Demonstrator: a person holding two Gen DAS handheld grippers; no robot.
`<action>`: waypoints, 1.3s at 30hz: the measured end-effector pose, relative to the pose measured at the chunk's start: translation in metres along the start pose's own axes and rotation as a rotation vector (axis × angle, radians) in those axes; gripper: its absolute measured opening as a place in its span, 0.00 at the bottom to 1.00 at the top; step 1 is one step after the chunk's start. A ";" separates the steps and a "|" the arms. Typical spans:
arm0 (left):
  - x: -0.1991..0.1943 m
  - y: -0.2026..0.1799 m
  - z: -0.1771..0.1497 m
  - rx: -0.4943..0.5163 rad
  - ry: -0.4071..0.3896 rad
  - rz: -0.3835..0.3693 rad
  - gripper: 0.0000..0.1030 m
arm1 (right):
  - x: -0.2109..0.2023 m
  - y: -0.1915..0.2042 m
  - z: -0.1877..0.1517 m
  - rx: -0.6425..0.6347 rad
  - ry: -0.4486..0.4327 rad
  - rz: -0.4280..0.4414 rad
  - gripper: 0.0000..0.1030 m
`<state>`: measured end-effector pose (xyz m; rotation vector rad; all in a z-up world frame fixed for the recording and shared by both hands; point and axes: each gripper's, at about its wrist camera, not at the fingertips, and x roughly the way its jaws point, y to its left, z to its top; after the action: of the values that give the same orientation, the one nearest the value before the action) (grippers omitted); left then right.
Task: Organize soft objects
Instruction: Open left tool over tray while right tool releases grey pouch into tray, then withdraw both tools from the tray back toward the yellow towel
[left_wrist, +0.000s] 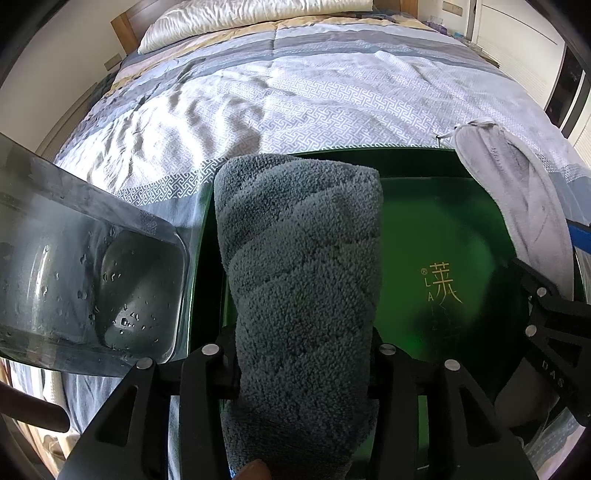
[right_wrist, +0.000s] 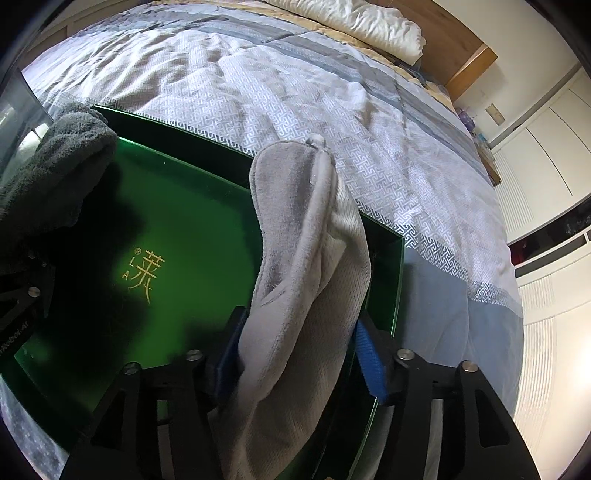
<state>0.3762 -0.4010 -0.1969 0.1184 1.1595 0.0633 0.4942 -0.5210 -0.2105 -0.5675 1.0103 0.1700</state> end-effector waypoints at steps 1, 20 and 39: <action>0.000 0.000 0.000 0.003 0.000 -0.001 0.40 | -0.001 0.000 0.000 0.003 -0.003 0.000 0.63; -0.029 0.006 0.003 0.005 -0.109 0.027 0.52 | -0.043 -0.018 -0.009 0.108 -0.082 0.003 0.73; -0.122 0.002 -0.026 0.013 -0.190 -0.183 0.52 | -0.130 -0.027 -0.046 0.272 -0.146 -0.107 0.72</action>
<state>0.3035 -0.4107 -0.0962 0.0283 0.9768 -0.1156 0.4012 -0.5520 -0.1096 -0.3547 0.8418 -0.0214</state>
